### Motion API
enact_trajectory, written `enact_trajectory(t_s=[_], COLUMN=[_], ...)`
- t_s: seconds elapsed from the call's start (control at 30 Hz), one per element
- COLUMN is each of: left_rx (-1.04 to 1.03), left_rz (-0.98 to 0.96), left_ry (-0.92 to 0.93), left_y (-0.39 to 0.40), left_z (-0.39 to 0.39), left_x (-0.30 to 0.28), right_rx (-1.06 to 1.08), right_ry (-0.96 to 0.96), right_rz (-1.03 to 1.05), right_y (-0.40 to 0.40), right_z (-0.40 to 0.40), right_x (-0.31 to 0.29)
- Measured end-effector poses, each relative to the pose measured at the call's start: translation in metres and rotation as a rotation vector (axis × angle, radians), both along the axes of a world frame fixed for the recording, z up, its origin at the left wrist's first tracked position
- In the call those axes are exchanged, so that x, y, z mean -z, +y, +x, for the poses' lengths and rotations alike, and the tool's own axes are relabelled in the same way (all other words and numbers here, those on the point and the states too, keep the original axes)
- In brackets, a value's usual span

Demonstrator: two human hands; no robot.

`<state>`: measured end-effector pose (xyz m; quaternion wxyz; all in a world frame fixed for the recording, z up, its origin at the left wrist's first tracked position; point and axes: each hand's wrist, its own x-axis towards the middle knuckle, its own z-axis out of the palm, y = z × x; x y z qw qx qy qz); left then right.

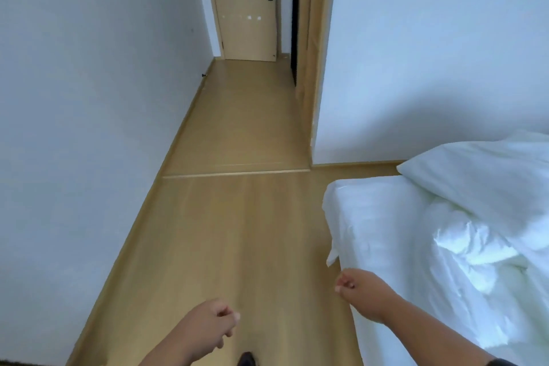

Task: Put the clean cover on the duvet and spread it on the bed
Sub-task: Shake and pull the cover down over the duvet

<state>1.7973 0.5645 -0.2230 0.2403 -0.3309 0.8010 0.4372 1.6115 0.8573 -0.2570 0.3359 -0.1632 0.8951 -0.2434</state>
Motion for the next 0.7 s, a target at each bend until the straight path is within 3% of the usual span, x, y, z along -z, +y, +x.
enact_trajectory(t_s=[0.23, 0.5, 0.7], left_rx=[0.406, 0.830, 0.893], left_rz=[-0.012, 0.011, 0.000], left_ry=[0.018, -0.013, -0.131], left_y=[-0.059, 0.009, 0.052], left_z=[-0.210, -0.398, -0.515], left_x=[0.000, 0.022, 0.037], right_rx=[0.395, 0.790, 0.865], right_ry=[-0.006, -0.047, -0.120], right_rz=[-0.009, -0.006, 0.052], right_y=[-0.009, 0.059, 0.114], right_z=[-0.082, -0.136, -0.223], right_x=[-0.005, 0.009, 0.048])
